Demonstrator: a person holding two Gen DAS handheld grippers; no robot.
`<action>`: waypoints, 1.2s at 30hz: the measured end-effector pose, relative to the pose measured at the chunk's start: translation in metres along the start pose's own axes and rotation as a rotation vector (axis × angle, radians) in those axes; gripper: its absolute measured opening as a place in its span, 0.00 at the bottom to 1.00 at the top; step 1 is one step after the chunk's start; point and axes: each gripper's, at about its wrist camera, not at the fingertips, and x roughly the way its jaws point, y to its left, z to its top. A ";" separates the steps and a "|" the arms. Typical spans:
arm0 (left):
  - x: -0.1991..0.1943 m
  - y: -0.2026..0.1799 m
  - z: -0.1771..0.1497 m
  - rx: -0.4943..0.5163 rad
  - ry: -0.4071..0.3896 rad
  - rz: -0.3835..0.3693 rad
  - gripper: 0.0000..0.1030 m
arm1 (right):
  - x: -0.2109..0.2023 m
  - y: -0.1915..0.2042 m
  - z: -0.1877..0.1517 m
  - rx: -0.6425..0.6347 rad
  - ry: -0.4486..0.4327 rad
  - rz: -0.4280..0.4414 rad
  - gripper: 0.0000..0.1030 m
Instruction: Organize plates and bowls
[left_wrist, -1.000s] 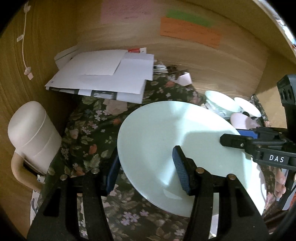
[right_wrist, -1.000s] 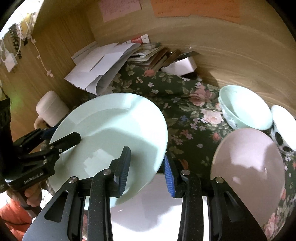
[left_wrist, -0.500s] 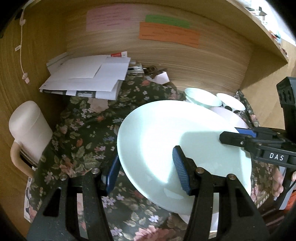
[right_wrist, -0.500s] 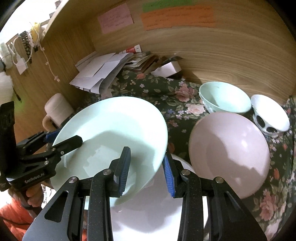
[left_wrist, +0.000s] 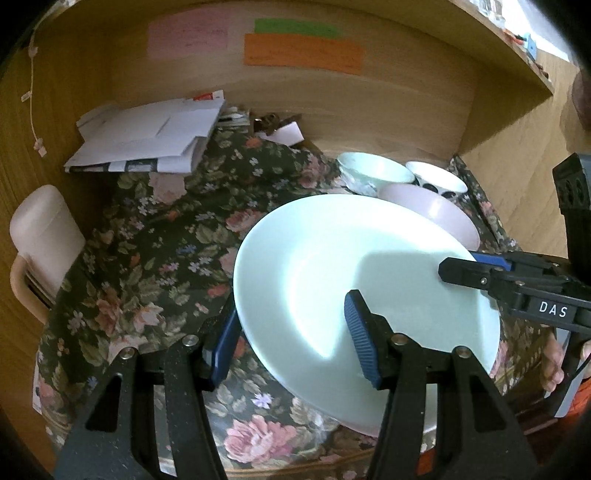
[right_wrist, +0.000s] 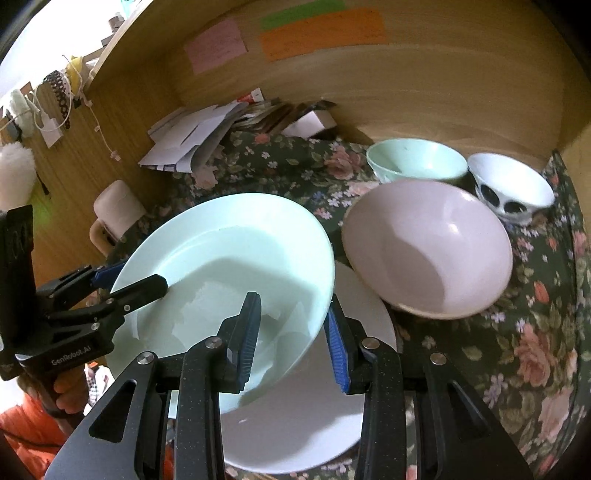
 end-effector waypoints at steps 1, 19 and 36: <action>0.001 -0.002 -0.003 0.001 0.005 -0.003 0.54 | -0.001 -0.002 -0.003 0.004 0.002 0.000 0.31; 0.019 -0.010 -0.027 0.004 0.097 -0.016 0.54 | 0.007 -0.016 -0.030 0.069 0.057 0.019 0.31; 0.045 -0.012 -0.031 -0.006 0.170 -0.037 0.54 | 0.014 -0.028 -0.036 0.108 0.082 0.004 0.31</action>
